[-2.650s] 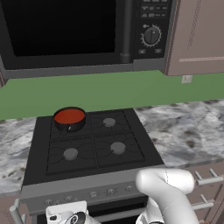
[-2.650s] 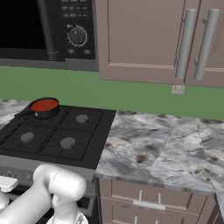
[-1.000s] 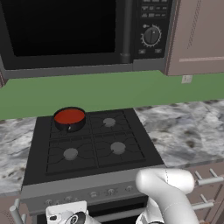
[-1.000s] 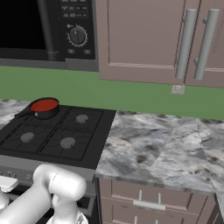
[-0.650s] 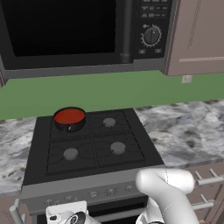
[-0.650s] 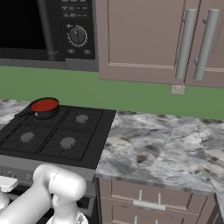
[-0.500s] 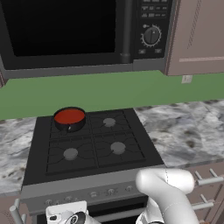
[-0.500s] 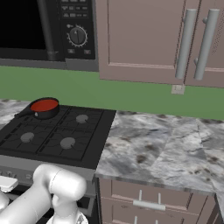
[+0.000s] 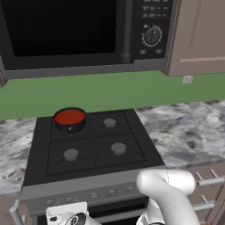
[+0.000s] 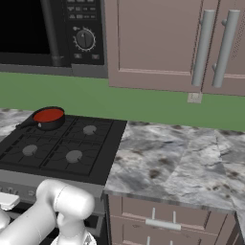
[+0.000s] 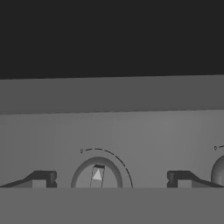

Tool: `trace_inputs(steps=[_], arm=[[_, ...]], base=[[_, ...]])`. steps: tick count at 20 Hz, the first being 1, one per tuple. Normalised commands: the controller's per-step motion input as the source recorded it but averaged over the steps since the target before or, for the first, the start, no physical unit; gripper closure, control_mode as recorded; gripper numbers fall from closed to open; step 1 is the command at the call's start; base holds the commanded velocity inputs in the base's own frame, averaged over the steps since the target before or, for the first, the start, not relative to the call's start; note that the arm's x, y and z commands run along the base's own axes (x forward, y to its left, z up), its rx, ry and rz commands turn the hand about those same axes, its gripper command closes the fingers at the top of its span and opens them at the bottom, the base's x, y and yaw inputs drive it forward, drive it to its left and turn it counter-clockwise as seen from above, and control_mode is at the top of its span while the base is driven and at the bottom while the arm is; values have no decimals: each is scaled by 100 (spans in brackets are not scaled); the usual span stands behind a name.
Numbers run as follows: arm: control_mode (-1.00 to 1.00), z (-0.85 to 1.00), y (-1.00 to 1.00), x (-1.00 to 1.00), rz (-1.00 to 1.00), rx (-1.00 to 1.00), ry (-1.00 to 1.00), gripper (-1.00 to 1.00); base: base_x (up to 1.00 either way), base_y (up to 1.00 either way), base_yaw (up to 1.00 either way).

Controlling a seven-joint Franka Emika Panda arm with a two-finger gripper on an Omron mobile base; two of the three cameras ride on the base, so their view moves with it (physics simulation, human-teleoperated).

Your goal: Wait until the marinara sauce is simmered to a deep red color and then turn off the stove.

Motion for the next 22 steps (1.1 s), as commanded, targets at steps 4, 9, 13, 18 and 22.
trace_inputs(steps=[4,9,13,18,22], arm=[[-100,0,0,0,0,0,0,-100],[-100,0,-1,0,0,0,0,-100],[-100,0,-3,0,0,0,-1,-100],[-100,0,-6,0,0,0,-1,-100],[-100,0,-4,0,0,0,-1,-100]], base=[[0,0,0],[0,0,0],[0,0,0],[0,0,0],[0,0,0]])
